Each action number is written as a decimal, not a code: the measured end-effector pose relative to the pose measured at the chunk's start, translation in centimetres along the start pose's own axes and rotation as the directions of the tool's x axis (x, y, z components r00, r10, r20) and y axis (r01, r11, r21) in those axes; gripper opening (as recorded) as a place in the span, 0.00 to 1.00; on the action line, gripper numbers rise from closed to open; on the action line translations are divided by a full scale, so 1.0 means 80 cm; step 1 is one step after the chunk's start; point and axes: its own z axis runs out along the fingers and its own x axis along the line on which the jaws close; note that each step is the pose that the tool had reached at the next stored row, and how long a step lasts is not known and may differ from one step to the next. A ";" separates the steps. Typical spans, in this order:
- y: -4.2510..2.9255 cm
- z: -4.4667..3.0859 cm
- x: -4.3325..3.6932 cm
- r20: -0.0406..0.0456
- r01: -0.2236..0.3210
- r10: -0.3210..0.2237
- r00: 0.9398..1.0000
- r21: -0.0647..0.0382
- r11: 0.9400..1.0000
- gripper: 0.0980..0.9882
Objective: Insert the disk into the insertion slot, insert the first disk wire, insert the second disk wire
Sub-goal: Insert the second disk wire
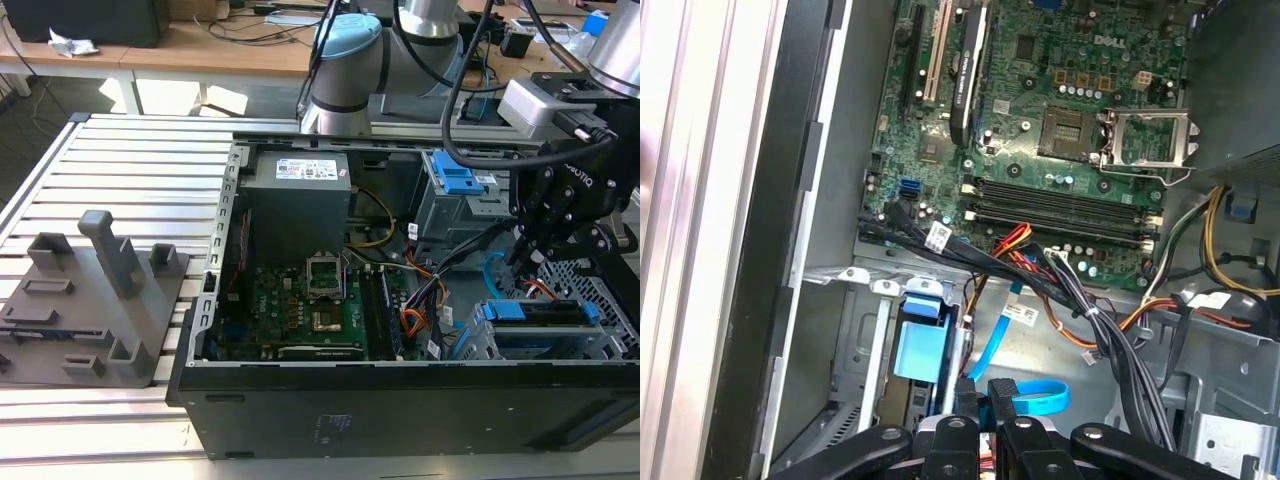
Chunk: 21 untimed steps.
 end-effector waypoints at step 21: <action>0.0058 0.0029 0.039 0.004 -0.084 0.084 0.996 -0.004 0.996 0.07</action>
